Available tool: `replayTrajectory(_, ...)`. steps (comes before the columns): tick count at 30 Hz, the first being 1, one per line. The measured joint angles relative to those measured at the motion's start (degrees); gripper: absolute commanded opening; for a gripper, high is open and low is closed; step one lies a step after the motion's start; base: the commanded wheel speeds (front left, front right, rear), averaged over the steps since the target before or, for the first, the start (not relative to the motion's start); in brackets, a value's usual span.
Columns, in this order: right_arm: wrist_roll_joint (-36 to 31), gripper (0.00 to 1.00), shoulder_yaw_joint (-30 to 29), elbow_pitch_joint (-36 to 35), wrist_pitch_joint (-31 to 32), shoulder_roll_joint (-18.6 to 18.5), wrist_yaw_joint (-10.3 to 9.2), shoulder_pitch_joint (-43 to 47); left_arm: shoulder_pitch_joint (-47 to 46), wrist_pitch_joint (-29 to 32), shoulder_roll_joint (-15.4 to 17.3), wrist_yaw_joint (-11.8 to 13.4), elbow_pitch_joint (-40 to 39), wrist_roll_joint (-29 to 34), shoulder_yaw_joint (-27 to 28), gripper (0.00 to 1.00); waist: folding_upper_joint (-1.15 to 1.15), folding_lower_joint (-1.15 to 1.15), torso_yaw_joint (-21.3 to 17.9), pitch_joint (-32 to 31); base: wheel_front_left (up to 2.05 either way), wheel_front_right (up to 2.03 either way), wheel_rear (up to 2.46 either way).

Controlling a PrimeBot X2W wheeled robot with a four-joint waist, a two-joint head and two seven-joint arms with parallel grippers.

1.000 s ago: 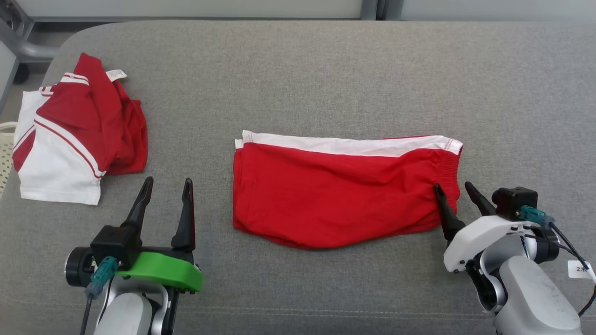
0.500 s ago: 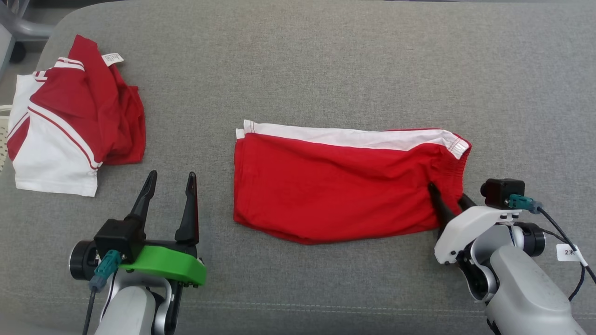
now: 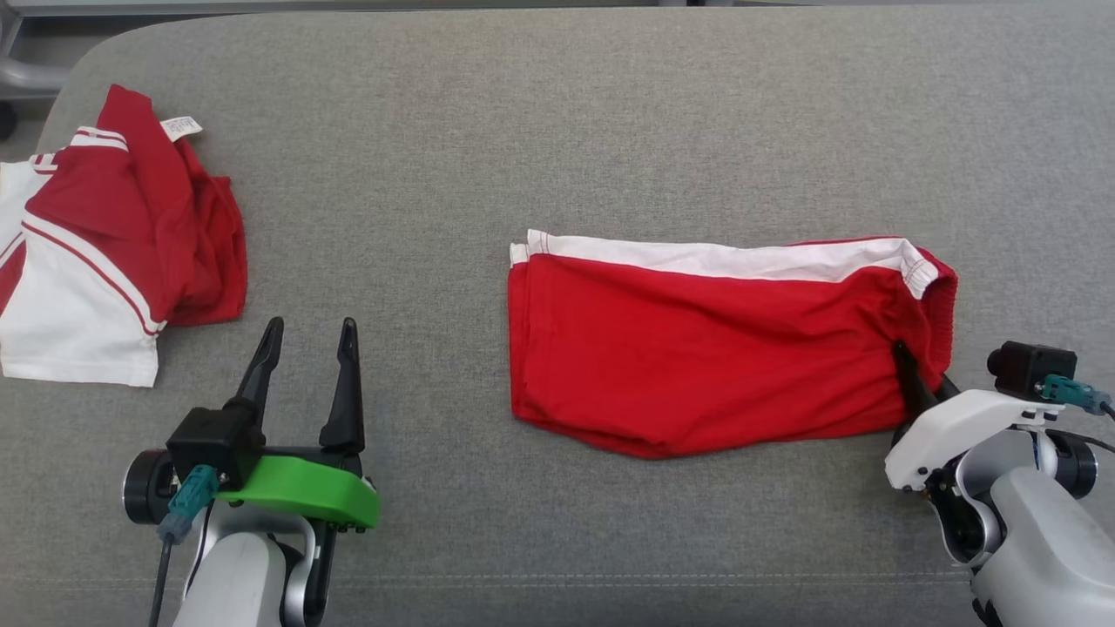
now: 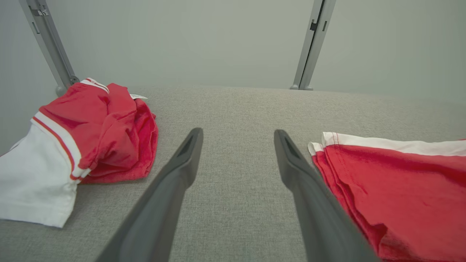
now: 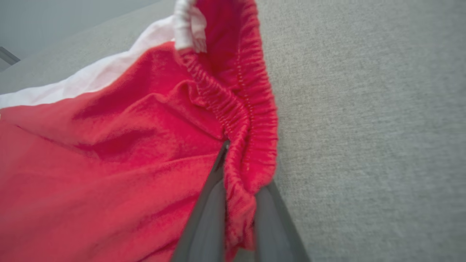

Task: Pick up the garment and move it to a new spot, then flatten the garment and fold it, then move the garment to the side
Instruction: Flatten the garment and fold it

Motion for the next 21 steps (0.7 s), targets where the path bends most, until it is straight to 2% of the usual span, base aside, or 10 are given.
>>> replayTrajectory(5,1.29,0.00,0.66,-3.07,0.03,0.66,-0.04,-0.02,0.01,0.00,-0.22,-0.12,0.12,0.47,1.15,1.00,0.00,0.00,-1.17,-0.17,0.00,0.00,0.00)
replayTrajectory(11,7.42,0.00,4.25,-15.45,6.00,3.59,-0.07,1.83,0.22,0.00,-0.33,-0.51,0.43,0.75,2.03,1.00,0.00,0.00,-2.19,-0.82,0.00,0.00,0.00)
replayTrajectory(12,7.42,0.00,4.25,-15.45,6.00,3.59,-0.07,1.83,0.22,0.00,-0.33,-0.51,0.43,0.75,2.03,1.00,0.00,0.00,-2.19,-0.82,0.00,0.00,0.00)
replayTrajectory(16,8.13,0.00,6.60,-23.90,9.09,4.09,-0.07,3.55,0.35,0.00,-0.71,-0.56,0.89,1.00,2.09,1.00,0.00,0.00,-2.43,-1.33,0.00,0.00,0.00)
replayTrajectory(21,8.00,0.00,9.60,-28.56,11.57,7.23,-0.07,3.61,0.26,0.00,-1.11,-1.05,1.23,1.29,1.91,1.00,0.00,0.00,-1.79,-1.43,0.00,0.00,0.00)
